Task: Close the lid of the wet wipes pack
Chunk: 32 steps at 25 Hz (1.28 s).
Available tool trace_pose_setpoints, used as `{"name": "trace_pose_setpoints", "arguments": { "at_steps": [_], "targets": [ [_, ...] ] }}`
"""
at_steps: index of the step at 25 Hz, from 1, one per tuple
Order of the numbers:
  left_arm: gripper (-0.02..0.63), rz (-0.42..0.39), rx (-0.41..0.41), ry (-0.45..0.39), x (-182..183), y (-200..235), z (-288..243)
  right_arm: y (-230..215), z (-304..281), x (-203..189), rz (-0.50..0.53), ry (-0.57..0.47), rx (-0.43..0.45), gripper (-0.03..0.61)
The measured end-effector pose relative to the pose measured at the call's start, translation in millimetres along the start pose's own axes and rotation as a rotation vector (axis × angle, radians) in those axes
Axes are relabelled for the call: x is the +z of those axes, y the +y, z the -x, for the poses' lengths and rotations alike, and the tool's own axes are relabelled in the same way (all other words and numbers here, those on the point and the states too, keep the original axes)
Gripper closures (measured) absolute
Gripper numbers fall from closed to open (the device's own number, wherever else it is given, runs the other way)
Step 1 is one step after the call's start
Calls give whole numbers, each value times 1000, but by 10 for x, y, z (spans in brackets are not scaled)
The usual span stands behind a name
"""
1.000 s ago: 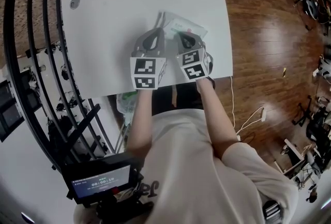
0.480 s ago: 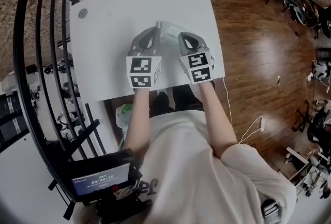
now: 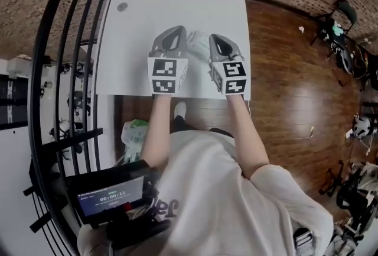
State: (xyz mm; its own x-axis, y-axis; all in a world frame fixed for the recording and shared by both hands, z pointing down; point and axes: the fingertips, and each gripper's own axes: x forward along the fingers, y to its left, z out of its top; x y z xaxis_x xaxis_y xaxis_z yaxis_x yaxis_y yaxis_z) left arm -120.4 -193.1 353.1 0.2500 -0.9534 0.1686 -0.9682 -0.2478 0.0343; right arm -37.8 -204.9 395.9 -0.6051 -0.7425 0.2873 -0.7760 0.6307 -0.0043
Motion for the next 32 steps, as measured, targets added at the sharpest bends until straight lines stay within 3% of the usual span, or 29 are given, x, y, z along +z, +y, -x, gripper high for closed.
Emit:
{"name": "trace_pose_setpoints", "arguments": {
  "at_steps": [3,6,9,12,15,21,32],
  "targets": [
    [598,12,92,5,-96,-173,316,109,383,-75,-7,-43,61,592],
    [598,57,158,25,-393,-566,726,251,928,-426,-26,-54,117,592],
    [598,59,143,75,-775,-1226,1065,154,1484,-953,-85,-10,102,592],
    [598,39,143,114,-893,-1657,1208,-76,1790,-1241,-132,42,95,592],
    [598,34,167,96,-702,-1813,1346,-189,2064,-1085,-117,11,100,592],
    [598,1,170,-40,-102,-1820,1365,-338,2195,-276,-29,-134,72,592],
    [598,-12,197,-106,-29,-1510,1827,240,2205,-96,44,-153,102,592]
  ]
}}
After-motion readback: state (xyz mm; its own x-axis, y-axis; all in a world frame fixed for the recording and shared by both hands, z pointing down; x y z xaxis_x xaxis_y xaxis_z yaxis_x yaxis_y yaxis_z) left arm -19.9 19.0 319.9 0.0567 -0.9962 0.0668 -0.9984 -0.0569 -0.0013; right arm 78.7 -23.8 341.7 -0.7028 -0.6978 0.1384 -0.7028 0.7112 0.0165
